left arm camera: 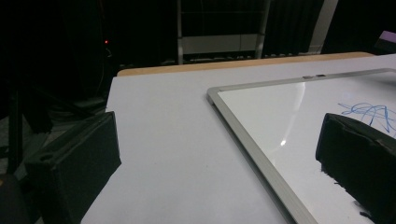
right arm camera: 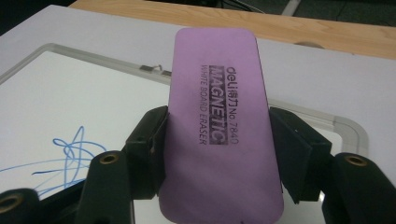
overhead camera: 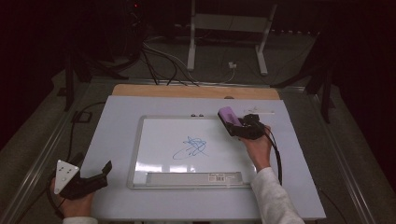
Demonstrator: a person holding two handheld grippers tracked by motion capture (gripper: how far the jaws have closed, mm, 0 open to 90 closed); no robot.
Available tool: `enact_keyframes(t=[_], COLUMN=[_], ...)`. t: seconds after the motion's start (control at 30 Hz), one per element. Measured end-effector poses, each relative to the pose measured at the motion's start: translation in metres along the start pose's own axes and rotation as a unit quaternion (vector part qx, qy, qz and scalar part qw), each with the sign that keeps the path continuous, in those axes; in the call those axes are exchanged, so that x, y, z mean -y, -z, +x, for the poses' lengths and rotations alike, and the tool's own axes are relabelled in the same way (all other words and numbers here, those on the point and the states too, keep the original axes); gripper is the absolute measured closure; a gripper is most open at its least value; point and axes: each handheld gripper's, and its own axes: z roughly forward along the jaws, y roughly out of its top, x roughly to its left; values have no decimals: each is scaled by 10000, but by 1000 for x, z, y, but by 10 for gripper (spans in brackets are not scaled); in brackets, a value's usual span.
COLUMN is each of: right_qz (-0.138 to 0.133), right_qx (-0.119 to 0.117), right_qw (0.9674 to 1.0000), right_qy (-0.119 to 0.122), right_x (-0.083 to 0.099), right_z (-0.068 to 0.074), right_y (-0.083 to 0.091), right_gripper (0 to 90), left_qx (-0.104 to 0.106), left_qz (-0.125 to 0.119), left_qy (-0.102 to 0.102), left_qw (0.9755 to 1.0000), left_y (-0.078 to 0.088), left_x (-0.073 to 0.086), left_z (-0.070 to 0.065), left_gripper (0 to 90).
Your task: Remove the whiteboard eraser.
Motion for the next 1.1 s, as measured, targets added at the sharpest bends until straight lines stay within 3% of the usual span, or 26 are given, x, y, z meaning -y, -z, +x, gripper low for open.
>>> enact_keyframes(t=[0.63,1.1], right_qz=[195,287], right_qx=[-329,-498], right_qw=[9973,9953], right_qy=[625,781], right_x=[-1,6], right_z=[44,60], right_y=[-15,-20], right_gripper=[414,414], left_qx=[-38,-30], left_qz=[21,16], left_qy=[-1,-16], left_qw=[10000,10000], left_y=[0,-1], left_x=[1,1], left_z=[1,0], left_gripper=[7,7])
